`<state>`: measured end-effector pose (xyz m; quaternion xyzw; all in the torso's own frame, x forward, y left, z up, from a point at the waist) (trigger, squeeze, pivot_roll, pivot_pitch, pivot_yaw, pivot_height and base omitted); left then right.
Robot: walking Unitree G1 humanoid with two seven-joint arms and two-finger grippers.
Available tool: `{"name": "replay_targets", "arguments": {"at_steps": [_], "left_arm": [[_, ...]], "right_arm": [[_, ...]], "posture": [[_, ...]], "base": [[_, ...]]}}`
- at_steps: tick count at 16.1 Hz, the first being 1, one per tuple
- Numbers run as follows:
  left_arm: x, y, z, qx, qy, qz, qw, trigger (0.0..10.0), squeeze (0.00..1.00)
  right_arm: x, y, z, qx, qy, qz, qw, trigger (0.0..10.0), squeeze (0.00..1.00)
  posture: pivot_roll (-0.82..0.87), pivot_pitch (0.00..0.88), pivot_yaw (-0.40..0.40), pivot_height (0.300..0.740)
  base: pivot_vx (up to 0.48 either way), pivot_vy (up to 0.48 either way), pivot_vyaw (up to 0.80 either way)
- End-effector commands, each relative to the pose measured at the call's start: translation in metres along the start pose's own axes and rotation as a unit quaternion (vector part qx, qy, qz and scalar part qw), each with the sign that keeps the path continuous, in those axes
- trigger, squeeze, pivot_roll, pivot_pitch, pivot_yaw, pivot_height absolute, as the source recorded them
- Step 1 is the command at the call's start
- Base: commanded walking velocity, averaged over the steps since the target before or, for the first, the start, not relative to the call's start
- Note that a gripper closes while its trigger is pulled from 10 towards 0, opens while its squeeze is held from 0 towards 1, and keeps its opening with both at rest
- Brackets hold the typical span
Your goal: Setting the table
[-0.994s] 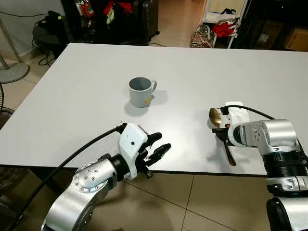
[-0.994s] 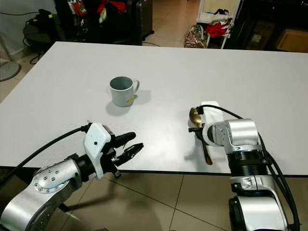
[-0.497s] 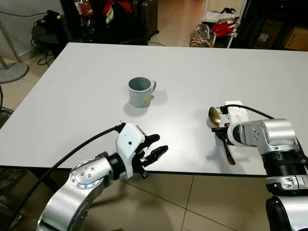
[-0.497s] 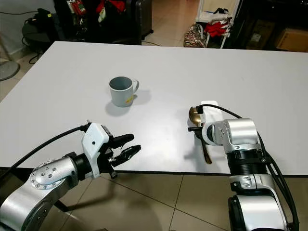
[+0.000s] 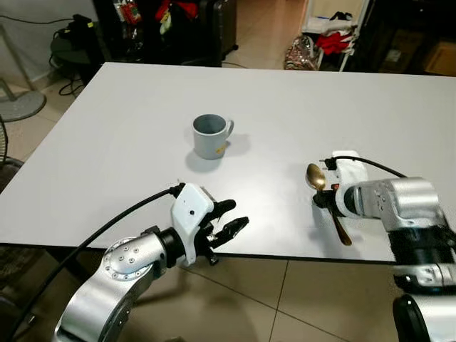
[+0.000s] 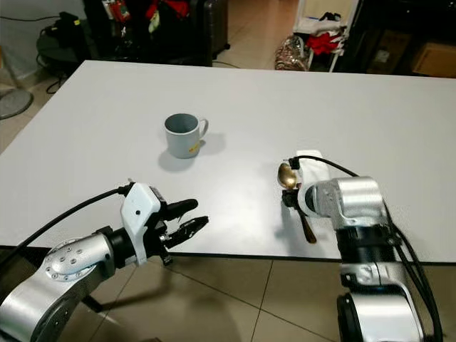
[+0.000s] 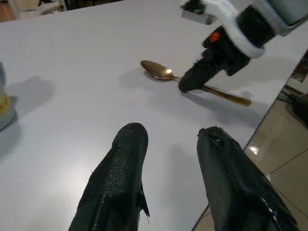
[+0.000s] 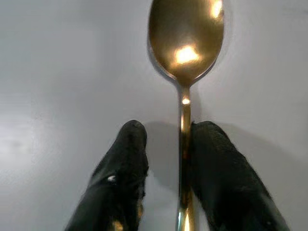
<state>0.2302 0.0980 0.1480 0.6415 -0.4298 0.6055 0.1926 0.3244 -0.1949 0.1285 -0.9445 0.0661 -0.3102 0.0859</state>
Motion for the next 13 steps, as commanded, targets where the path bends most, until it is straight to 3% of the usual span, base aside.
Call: {"name": "replay_targets", "arguments": {"at_steps": [1,2,3,4,5,6,8,9,10,11,12,13], "left_arm": [[0.005,-0.003,-0.005,0.008,0.012,0.002,1.0,10.0,0.0],[0.006,-0.004,-0.006,0.011,0.016,-0.001,1.0,10.0,0.0],[0.01,-0.009,-0.01,0.029,0.025,-0.008,0.999,10.0,0.0],[0.012,-0.013,-0.011,0.049,0.027,-0.012,0.998,10.0,0.0],[0.01,-0.024,-0.015,0.103,0.014,-0.021,0.994,10.0,0.0],[0.007,-0.031,-0.016,0.138,-0.003,-0.025,0.99,10.0,0.0],[-0.001,-0.035,-0.02,0.181,-0.048,-0.012,0.982,10.0,0.0],[-0.004,-0.034,-0.021,0.19,-0.055,-0.023,0.98,10.0,0.0],[-0.005,-0.033,-0.02,0.213,-0.054,-0.026,0.975,10.0,0.0],[0.001,-0.035,-0.018,0.26,-0.023,-0.012,0.965,10.0,0.0],[0.002,-0.035,-0.019,0.271,-0.021,-0.01,0.962,10.0,0.0],[0.001,-0.035,-0.021,0.29,-0.023,-0.015,0.957,10.0,0.0]], "right_arm": [[0.003,0.002,-0.013,0.004,0.007,0.006,1.0,10.0,0.79],[0.004,0.002,-0.02,0.006,0.012,0.007,1.0,10.0,0.79],[0.008,0.004,-0.046,0.01,0.039,0.014,0.999,10.0,0.78],[0.009,0.005,-0.054,0.012,0.052,0.018,0.998,10.0,0.77],[0.009,0.003,-0.066,0.018,0.081,0.017,0.996,10.0,0.66],[0.005,0.002,-0.07,0.022,0.094,0.013,0.995,10.0,0.0],[-0.004,-0.02,-0.082,0.102,0.206,-0.003,0.973,10.0,0.0],[-0.009,-0.025,-0.083,0.108,0.223,-0.018,0.969,10.0,0.0],[-0.015,-0.034,-0.082,0.119,0.256,-0.036,0.959,10.0,0.0],[-0.027,-0.05,-0.081,0.173,0.301,-0.029,0.937,10.0,0.0],[-0.03,-0.05,-0.081,0.187,0.31,0.0,0.932,10.0,0.0],[-0.036,-0.049,-0.079,0.181,0.328,0.001,0.927,10.0,0.0]], "posture": [[-0.07,0.03,0.012,0.74],[-0.07,0.028,0.013,0.74],[-0.07,0.024,0.018,0.74],[-0.08,0.023,0.023,0.74],[-0.09,0.021,0.034,0.74],[-0.09,0.021,0.04,0.74],[-0.09,0.021,0.053,0.74],[-0.09,0.021,0.058,0.74],[-0.09,0.023,0.063,0.74],[-0.08,0.027,0.059,0.74],[-0.07,0.028,0.054,0.74],[-0.06,0.033,0.05,0.74]], "base": [[0.0,0.0,0.0],[0.0,0.0,0.0],[0.0,0.0,0.0],[0.0,0.0,0.0],[0.0,0.0,0.0],[0.0,0.0,0.0],[0.0,0.0,0.0],[0.0,0.0,0.0],[0.0,0.0,0.0],[0.0,0.0,0.0],[0.0,0.0,0.0],[0.0,0.0,0.0]]}}
Point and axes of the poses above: a point about 5 cm out from each wrist's last joint towards the gripper, its own z axis pointing out of the wrist towards the gripper, its own x axis along the axis of the wrist's last joint, y = z × x, the point moved 1 cm from there along z, pointing out of the wrist towards the gripper, and after that the axes turned 14 degrees about z, right-handed, at the moved point
